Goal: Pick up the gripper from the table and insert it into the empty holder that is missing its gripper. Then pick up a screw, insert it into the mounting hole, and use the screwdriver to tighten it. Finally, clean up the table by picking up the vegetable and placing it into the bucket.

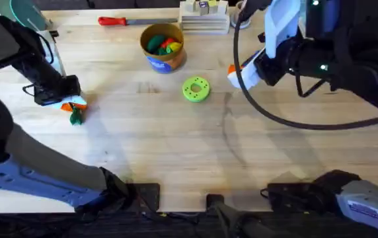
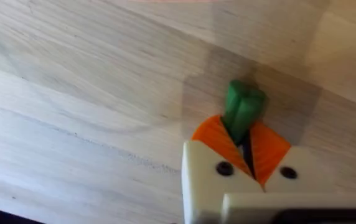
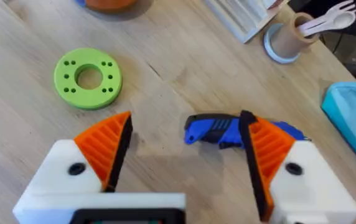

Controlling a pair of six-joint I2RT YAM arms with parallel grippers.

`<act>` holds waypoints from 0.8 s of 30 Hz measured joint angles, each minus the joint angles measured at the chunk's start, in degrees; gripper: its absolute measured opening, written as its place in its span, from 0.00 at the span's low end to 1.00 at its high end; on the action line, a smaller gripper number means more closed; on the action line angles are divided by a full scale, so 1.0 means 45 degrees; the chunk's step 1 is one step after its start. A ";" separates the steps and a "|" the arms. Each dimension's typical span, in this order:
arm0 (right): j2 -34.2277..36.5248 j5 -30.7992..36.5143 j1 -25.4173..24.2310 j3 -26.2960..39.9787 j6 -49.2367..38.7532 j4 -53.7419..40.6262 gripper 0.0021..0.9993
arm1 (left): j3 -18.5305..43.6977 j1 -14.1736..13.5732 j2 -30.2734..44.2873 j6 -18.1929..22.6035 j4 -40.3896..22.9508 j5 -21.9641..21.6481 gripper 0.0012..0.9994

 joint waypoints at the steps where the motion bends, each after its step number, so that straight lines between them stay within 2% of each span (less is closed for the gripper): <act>1: 0.0000 0.0000 0.0000 0.0000 -0.0005 -0.0005 0.99 | -0.0005 0.0010 -0.0047 0.0000 0.0003 0.0108 0.01; 5: 0.0000 -0.0001 0.0000 0.0000 -0.0005 0.0000 0.99 | -0.0010 -0.0175 -0.0806 -0.0014 0.0100 0.0921 0.01; 8: 0.0000 0.0002 0.0000 0.0000 -0.0005 0.0000 0.99 | -0.0010 -0.0914 -0.2180 -0.0204 0.0518 0.1606 0.01; 11: 0.0000 0.0003 0.0000 0.0000 -0.0005 -0.0005 0.99 | 0.0021 -0.2244 -0.3538 -0.0719 0.1560 0.2421 0.01; 13: 0.0000 0.0002 0.0000 0.0000 -0.0010 -0.0001 0.99 | 0.0085 -0.3386 -0.4115 -0.1154 0.2584 0.2957 0.01; 18: 0.0000 0.0003 0.0000 0.0000 -0.0039 0.0000 0.99 | 0.0165 -0.6139 -0.4172 -0.1888 0.5333 0.3703 0.01; 21: 0.0000 0.0001 0.0000 0.0000 -0.0039 0.0000 0.99 | 0.0170 -0.7339 -0.3637 -0.2080 0.6780 0.3877 0.01; 24: 0.0000 0.0001 0.0000 0.0000 -0.0039 0.0000 0.99 | 0.0170 -0.8170 -0.2933 -0.2180 0.7701 0.3787 0.01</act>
